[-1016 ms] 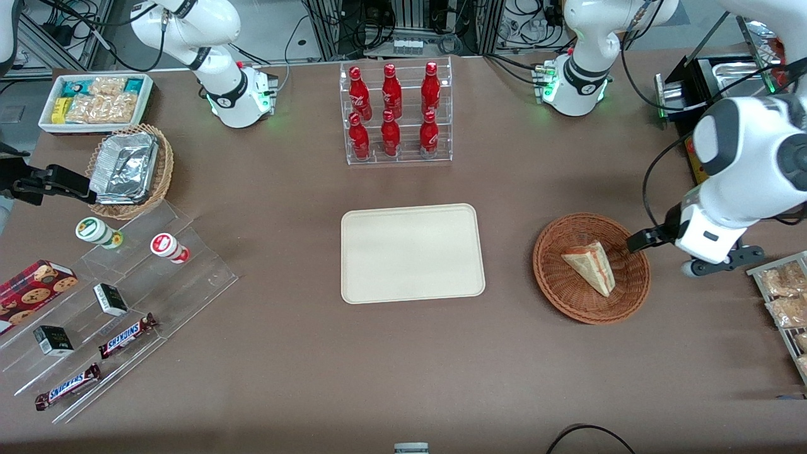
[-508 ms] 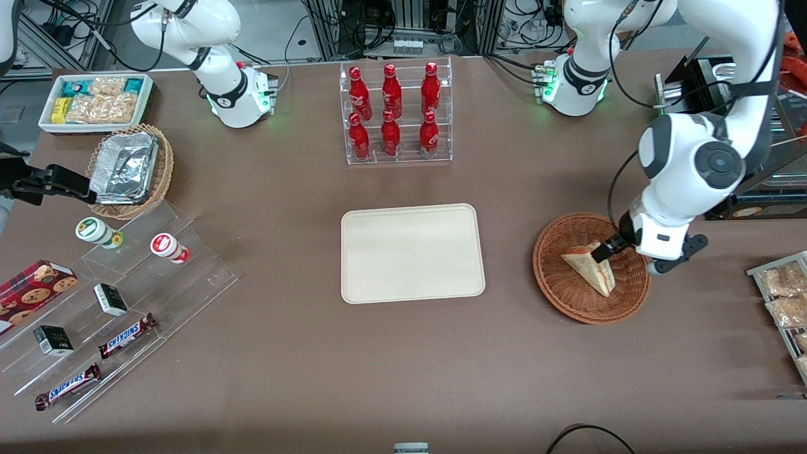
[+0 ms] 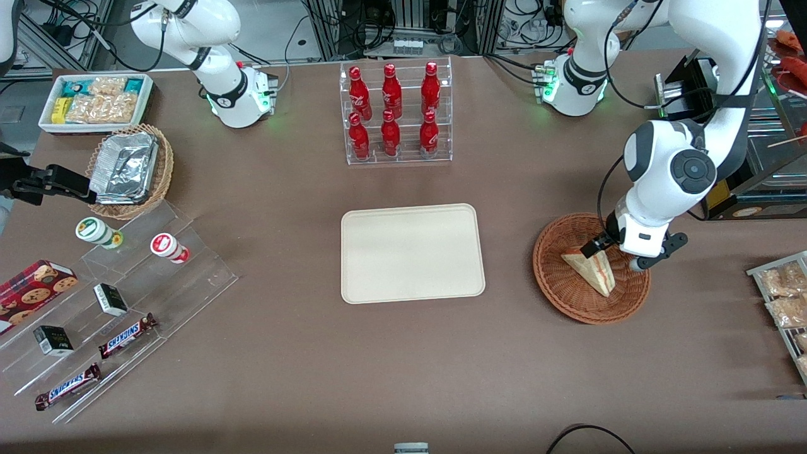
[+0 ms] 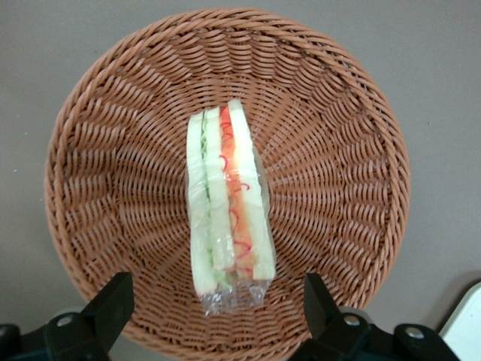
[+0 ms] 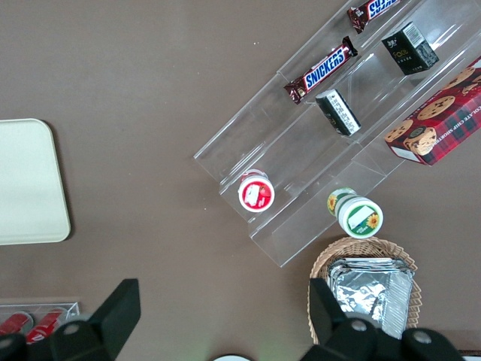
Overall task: Place sandwich from basket to tray
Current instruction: 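Lower the left gripper and close it on the sandwich's wrapper end, then lift the sandwich and carry it with the left gripper over the tray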
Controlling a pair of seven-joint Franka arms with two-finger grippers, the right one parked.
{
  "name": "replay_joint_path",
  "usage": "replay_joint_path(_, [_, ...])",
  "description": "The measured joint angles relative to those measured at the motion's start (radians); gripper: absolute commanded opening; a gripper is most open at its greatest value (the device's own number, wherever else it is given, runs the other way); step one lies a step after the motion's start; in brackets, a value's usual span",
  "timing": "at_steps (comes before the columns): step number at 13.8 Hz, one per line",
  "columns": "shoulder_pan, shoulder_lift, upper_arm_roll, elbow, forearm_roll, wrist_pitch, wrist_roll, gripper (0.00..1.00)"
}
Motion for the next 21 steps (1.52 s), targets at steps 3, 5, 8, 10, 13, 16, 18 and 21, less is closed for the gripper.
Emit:
replay_joint_path(3, [0.0,0.048,0.0,-0.006,0.0,0.059,0.0,1.0])
replay_joint_path(5, [0.0,0.079,0.0,-0.007,0.0,0.082,0.0,0.99])
replay_joint_path(8, [0.004,0.105,0.002,-0.007,0.0,0.11,0.0,0.46])
replay_joint_path(10, [0.007,0.114,0.003,-0.007,0.0,0.118,0.0,0.02])
replay_joint_path(13, [0.006,0.117,0.002,-0.005,0.001,0.122,0.0,0.0])
replay_joint_path(16, [0.004,0.099,0.001,0.012,0.001,0.098,0.0,0.0])
replay_joint_path(18, [0.003,0.055,0.0,0.058,0.002,-0.024,0.0,0.0])
replay_joint_path(21, [-0.044,-0.027,-0.004,0.176,0.006,-0.271,0.0,0.0])
